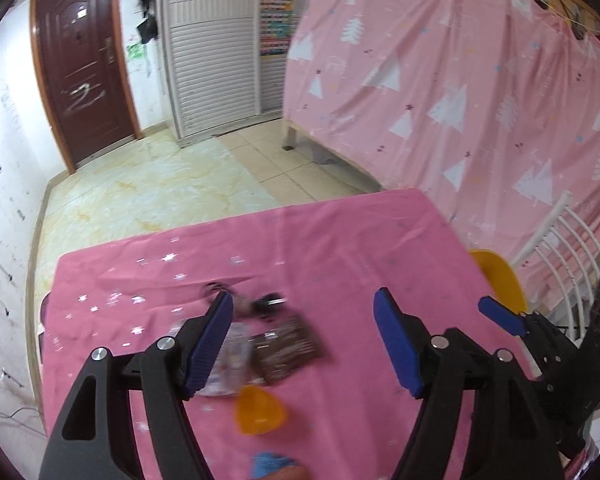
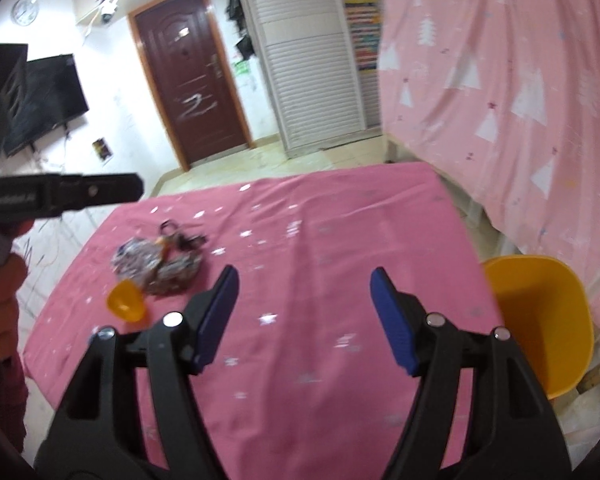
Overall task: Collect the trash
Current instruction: 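Move both tools back over the items on the table, then grasp the printed plastic snack bag with the left tool while the right tool grasps the yellow cup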
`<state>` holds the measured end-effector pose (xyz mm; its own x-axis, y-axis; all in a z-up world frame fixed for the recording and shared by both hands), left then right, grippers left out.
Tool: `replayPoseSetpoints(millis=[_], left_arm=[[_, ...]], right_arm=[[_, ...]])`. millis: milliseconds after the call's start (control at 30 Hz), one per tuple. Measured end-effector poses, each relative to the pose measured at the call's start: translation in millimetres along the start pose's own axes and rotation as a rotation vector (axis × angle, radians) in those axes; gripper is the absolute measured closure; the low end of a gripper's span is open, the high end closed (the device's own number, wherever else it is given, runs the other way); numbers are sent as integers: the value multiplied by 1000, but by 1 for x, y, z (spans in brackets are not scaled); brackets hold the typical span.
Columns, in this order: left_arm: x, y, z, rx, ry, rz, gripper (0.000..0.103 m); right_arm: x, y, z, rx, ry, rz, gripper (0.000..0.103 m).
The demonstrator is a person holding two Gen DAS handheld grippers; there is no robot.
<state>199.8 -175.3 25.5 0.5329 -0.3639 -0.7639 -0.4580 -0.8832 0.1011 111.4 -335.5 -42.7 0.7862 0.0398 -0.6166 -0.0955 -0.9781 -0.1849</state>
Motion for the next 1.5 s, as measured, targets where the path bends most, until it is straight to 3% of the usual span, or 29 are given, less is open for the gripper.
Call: replayPoseSetpoints(millis=[300,467,567,833,1100,1300,1500], left_arm=[[15,-59,22,-71,-46,-25,36],[30,-75,34,-98,-80,-24,36],[43,-83,41,-117,-108,-20,36],[65,-92,54,-141,-155,11,36],[59,-95,64,-142,-139,63,65],[43,-102,69,-142,-109,57,69],[20,-112,62,-156,-71,55,68]], right_arm=[[12,-61,9,-98,-48,-68,37],[15,-84,13,-139,-69,-104,37],[17,-100,17,-165,-80,-133,30],[29,-133,25,-231,-125,-168,29],[40,-152,28,-272,-168,-169,29],[50,-157,29,-284,-209,-167,30],[55,-160,31,-301,-245,-172,60]])
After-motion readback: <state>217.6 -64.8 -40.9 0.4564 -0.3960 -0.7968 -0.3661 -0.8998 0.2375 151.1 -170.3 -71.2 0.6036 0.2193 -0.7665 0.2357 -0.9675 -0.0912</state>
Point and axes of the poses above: each gripper's, at about its wrist camera, not at the fingertips, and x roughly the way its jaws point, y to its right, z to its underside, the point moved 5 cm from there along x, roughly the way its jaws point, and after that the axes turned 4 degrees about z, right-handed, at the moved point
